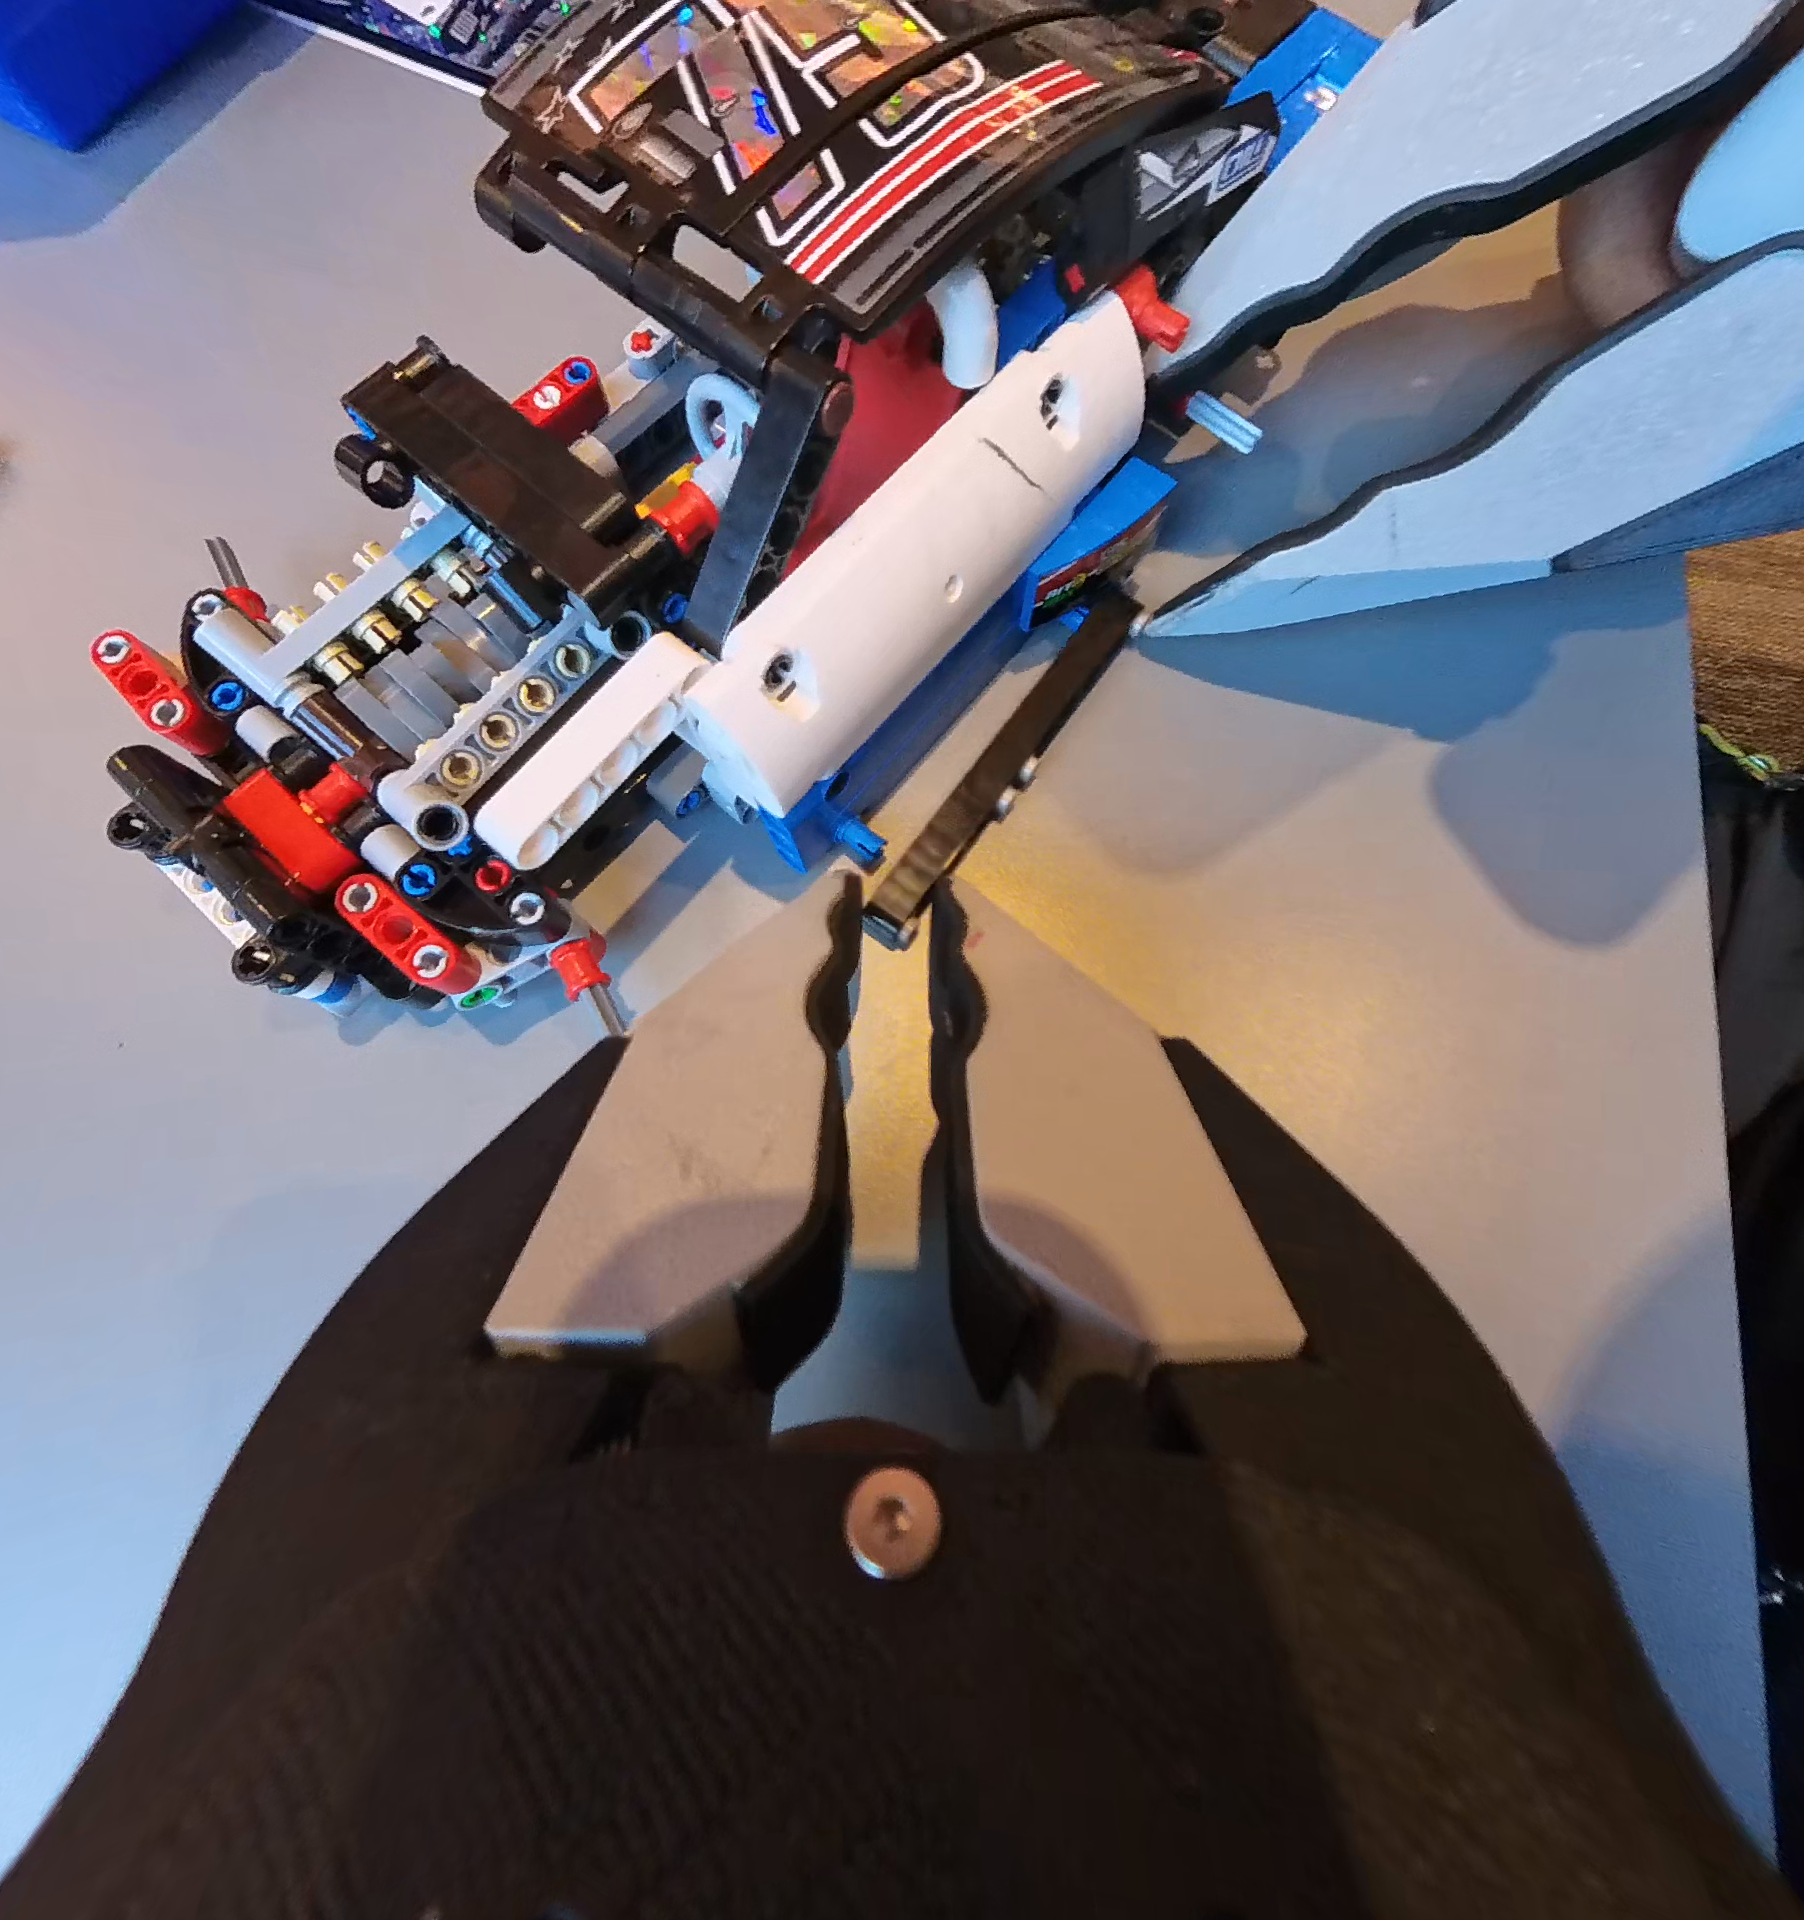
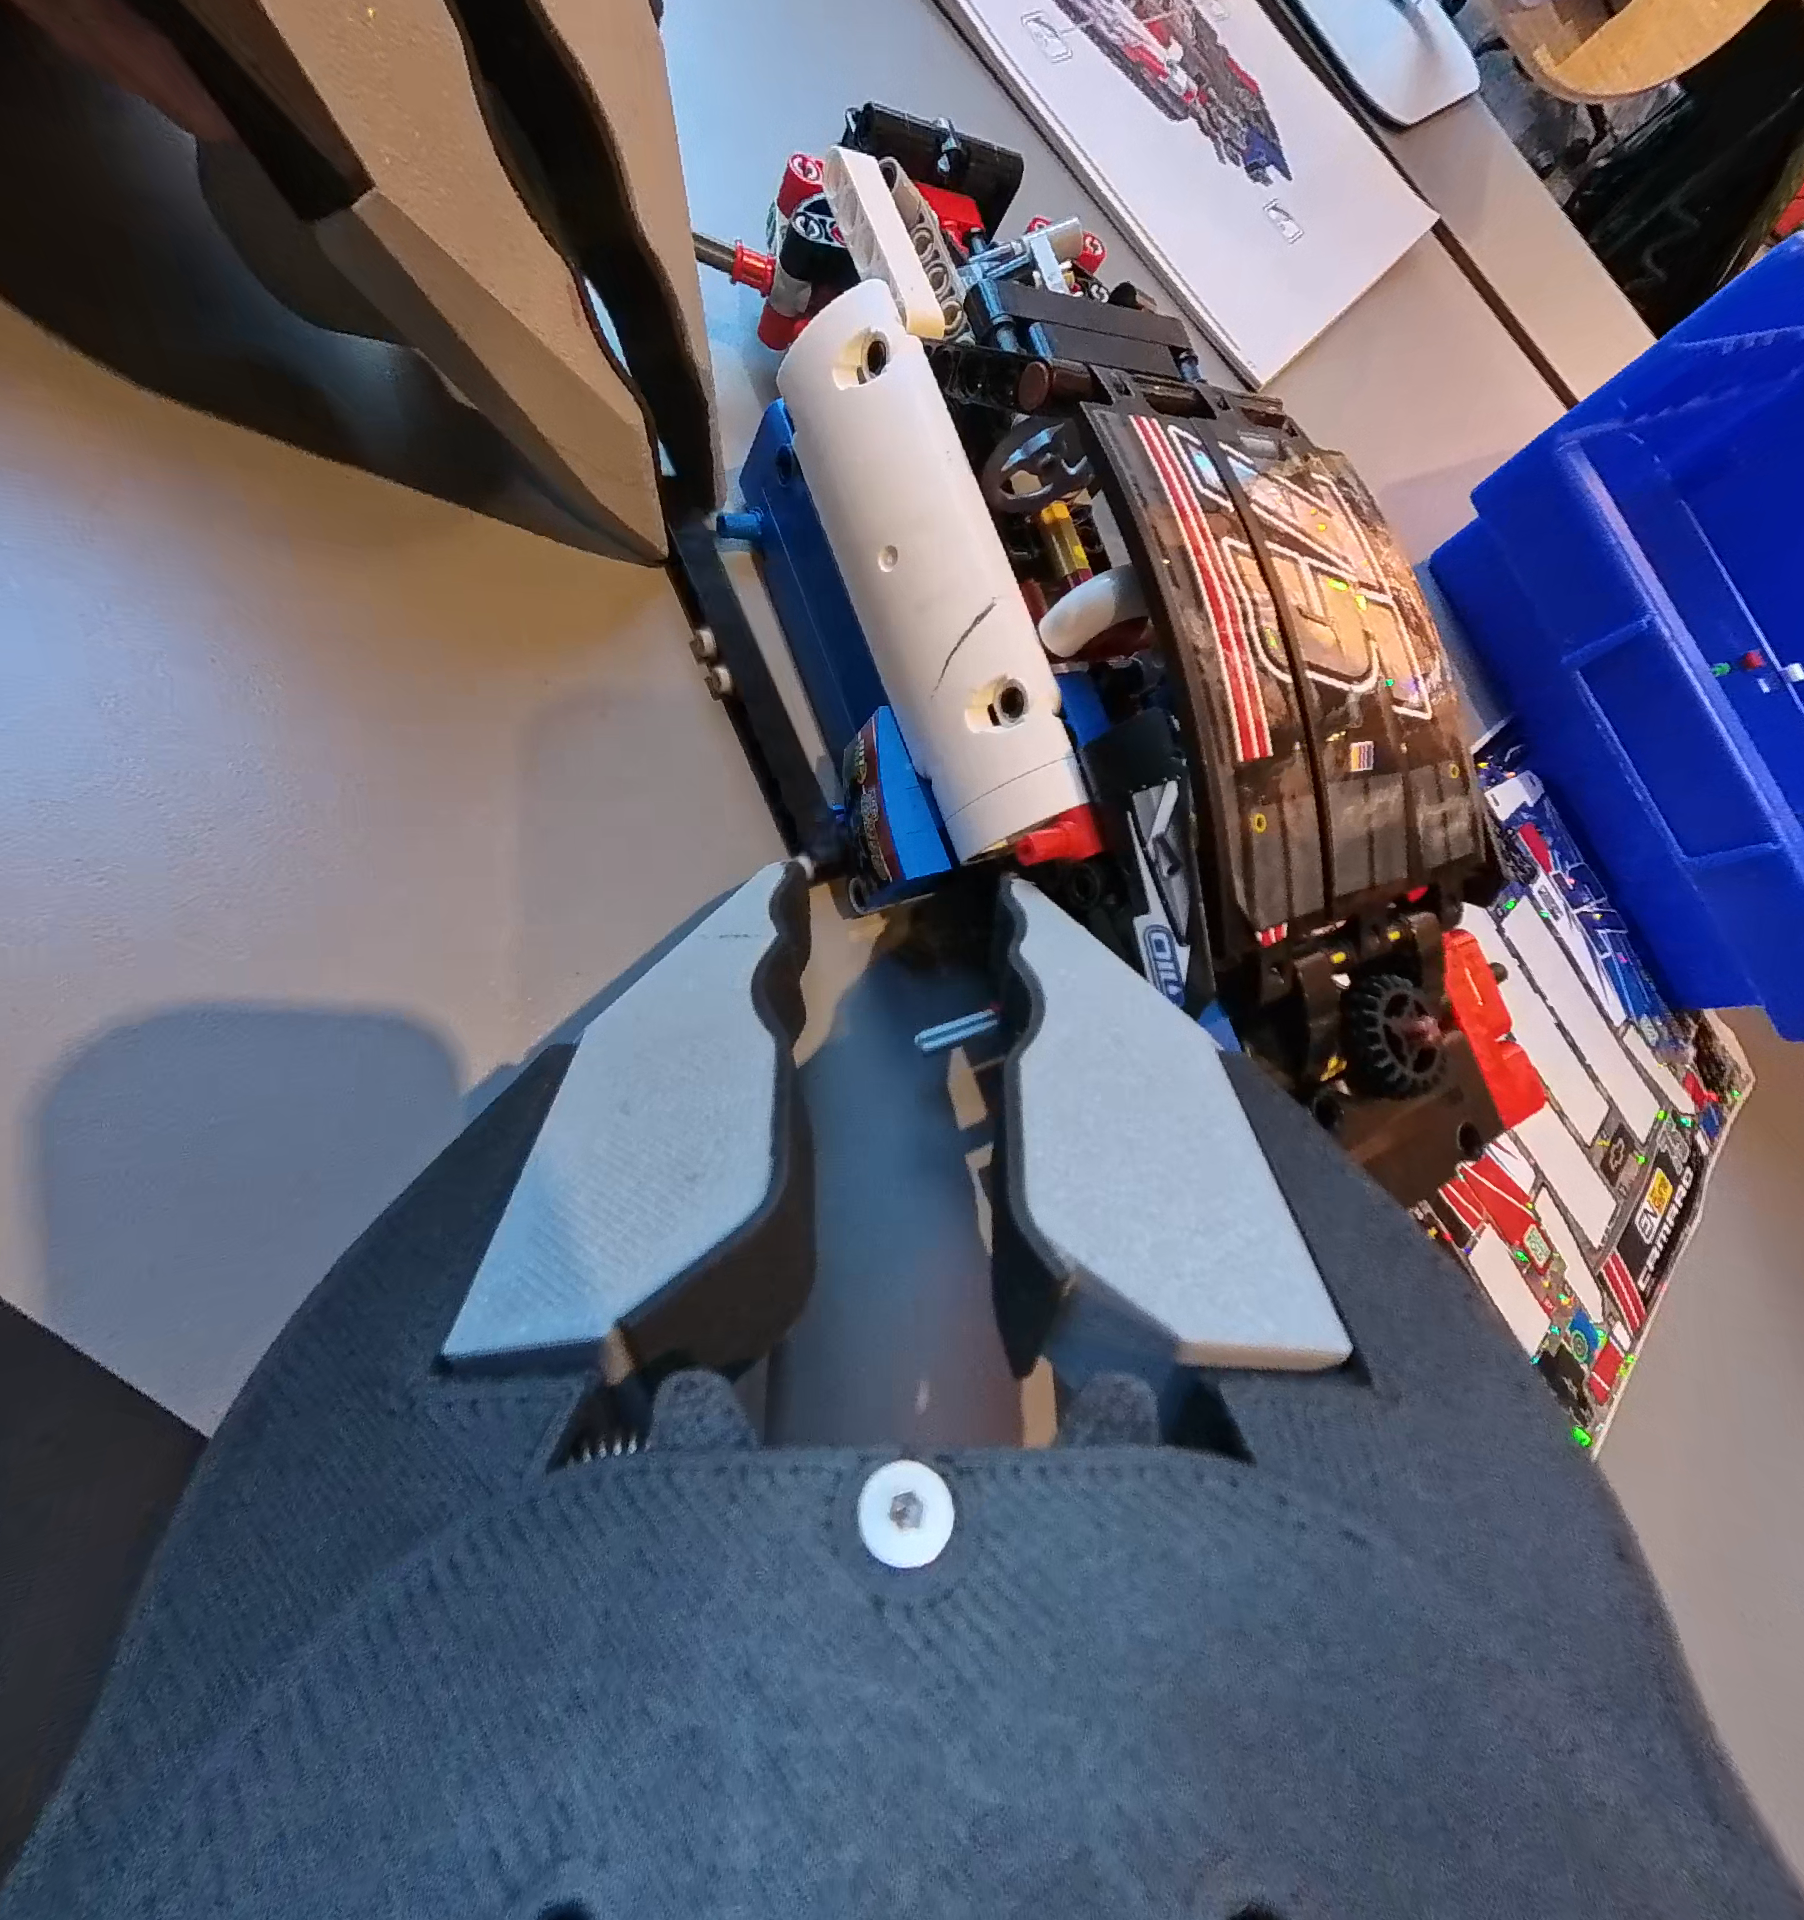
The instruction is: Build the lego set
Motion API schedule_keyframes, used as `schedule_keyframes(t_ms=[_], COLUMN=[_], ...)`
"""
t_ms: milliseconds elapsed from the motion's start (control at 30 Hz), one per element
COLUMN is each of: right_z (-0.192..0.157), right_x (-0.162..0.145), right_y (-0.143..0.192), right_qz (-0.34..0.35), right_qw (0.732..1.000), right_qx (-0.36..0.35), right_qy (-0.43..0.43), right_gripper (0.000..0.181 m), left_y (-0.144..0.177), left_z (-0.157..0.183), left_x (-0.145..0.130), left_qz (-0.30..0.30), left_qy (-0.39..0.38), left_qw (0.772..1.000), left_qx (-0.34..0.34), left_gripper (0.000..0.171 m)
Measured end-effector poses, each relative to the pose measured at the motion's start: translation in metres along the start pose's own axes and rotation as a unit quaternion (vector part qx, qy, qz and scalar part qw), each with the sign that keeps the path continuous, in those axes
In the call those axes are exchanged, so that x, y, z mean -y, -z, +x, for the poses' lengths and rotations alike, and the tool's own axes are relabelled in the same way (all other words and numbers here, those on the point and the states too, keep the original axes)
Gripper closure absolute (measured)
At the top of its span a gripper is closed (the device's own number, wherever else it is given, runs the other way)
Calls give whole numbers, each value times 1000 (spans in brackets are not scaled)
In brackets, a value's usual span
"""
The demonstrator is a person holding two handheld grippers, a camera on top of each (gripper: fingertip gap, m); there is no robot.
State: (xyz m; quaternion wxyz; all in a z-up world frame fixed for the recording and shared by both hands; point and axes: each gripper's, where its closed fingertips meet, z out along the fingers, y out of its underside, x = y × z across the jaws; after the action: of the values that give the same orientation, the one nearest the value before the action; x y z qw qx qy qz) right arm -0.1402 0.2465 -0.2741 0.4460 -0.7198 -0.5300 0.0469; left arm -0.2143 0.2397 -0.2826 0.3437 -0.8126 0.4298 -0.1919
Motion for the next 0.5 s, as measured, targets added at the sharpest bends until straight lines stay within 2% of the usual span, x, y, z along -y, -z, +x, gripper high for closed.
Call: schedule_keyframes(t_ms=[500], right_z=[1], right_x=[0], right_y=[1], right_qz=[5], right_qw=[1000], right_qx=[7], right_qy=[-9], right_gripper=[151], left_y=[0], left_z=[-1], left_x=[0], left_qz=[1], left_qy=[3], left_qw=[1000], left_qx=[1], left_gripper=[162])
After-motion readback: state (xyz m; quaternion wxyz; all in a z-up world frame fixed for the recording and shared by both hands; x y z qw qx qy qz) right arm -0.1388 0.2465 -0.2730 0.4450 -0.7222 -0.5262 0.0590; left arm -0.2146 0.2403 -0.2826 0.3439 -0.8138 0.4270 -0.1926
